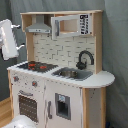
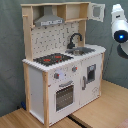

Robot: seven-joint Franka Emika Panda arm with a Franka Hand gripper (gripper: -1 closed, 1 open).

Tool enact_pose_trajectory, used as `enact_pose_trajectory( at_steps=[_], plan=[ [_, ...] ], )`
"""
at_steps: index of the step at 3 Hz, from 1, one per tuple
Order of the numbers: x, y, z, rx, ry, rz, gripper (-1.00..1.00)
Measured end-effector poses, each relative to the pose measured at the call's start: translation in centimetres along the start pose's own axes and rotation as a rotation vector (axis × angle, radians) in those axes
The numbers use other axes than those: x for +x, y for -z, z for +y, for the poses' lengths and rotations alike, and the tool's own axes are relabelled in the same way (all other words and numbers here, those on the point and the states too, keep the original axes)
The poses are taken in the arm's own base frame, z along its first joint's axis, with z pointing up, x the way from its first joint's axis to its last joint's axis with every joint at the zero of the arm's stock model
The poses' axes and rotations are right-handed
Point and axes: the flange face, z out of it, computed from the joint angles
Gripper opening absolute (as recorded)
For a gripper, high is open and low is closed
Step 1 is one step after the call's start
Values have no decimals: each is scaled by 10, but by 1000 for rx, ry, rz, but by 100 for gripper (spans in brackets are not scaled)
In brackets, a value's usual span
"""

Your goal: Play with the kitchen

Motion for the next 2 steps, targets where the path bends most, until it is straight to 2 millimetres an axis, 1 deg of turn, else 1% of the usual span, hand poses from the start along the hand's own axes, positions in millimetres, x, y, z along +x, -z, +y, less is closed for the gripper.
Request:
enact_pose_trajectory(
  at_steps=[1, 2],
  plan=[
    [1, -27, 0, -6, -87, -52, 100],
    [4, -51, -10, 1, -162, -71, 100]
  ],
)
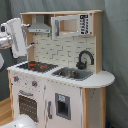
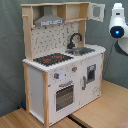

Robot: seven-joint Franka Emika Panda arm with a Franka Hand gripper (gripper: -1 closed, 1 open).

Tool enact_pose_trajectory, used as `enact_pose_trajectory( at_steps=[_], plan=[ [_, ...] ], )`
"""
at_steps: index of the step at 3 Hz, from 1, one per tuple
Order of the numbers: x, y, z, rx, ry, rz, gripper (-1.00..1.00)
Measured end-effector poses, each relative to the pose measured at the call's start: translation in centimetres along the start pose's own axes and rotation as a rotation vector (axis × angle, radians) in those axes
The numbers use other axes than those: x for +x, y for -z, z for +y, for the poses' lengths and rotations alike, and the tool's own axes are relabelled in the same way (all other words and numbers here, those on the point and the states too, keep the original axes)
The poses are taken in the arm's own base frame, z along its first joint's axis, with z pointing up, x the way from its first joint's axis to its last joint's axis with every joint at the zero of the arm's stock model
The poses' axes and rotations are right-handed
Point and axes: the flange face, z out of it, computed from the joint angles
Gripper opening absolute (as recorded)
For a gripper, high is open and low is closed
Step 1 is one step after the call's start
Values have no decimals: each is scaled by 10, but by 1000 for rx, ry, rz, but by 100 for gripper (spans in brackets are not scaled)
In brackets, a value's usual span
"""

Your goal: Play with the kitchen

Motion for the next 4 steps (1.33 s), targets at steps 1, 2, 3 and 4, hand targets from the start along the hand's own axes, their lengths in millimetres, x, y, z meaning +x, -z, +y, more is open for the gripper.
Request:
enact_pose_trajectory(
  at_steps=[1, 2, 3, 4],
  plan=[
    [3, -23, -4, 5, -68, -4, 100],
    [3, -49, 5, 11, -138, -4, 100],
    [1, -72, 5, 35, -187, 8, 100],
    [1, -96, -12, 60, -217, 8, 100]
  ],
)
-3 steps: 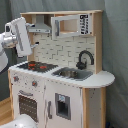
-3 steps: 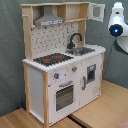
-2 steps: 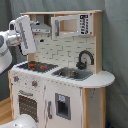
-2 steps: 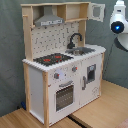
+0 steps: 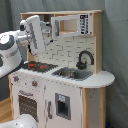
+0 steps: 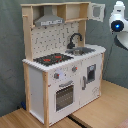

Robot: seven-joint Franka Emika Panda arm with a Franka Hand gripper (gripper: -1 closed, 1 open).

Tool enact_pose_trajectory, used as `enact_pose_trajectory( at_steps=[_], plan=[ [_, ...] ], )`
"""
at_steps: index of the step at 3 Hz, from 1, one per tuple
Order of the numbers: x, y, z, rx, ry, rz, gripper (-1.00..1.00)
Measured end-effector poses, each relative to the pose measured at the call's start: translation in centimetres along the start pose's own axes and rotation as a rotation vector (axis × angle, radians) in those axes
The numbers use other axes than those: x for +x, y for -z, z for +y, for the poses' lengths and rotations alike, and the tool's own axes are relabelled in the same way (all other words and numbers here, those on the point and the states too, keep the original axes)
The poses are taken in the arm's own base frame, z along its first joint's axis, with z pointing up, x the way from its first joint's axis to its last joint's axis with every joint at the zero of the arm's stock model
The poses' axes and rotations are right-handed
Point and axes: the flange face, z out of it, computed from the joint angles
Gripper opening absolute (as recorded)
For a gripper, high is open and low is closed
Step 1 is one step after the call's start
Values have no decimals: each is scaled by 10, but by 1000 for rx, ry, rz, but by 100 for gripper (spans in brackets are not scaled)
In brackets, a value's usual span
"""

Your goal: Play with the kitchen

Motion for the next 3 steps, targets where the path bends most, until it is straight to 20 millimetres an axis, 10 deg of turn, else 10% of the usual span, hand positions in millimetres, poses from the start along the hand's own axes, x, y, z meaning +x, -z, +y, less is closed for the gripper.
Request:
enact_pose_trajectory(
  at_steps=[3],
  plan=[
    [9, -49, -24, 114, -17, 38, 100]
  ],
)
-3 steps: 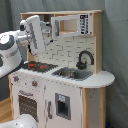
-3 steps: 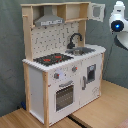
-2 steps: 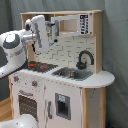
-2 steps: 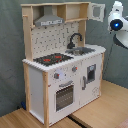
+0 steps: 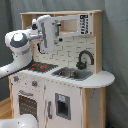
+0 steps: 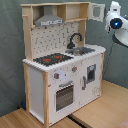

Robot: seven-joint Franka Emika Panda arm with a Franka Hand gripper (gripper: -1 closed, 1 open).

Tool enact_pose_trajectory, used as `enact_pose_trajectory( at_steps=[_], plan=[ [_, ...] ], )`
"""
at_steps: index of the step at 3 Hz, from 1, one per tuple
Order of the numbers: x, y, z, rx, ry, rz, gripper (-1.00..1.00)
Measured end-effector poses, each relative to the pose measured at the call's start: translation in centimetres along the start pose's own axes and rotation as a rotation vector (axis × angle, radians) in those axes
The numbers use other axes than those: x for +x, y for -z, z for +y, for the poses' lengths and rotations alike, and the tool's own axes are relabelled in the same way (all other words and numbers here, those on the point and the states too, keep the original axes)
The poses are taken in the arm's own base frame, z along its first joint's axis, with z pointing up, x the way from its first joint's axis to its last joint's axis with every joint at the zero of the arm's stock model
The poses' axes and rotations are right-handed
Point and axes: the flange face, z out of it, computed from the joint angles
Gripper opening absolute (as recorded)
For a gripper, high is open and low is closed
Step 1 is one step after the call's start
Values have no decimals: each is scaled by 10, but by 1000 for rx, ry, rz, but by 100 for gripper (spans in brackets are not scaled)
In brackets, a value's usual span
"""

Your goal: Play with the kitchen

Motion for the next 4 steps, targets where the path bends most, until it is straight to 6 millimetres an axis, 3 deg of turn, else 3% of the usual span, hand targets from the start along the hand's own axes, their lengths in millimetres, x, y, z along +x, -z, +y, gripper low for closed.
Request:
enact_pose_trajectory(
  at_steps=[1, 2, 4],
  plan=[
    [0, 0, 1, 2, -1, 3, -100],
    [4, 1, 8, 19, -15, 32, -100],
    [22, 1, -45, 182, 45, 116, -100]
  ],
)
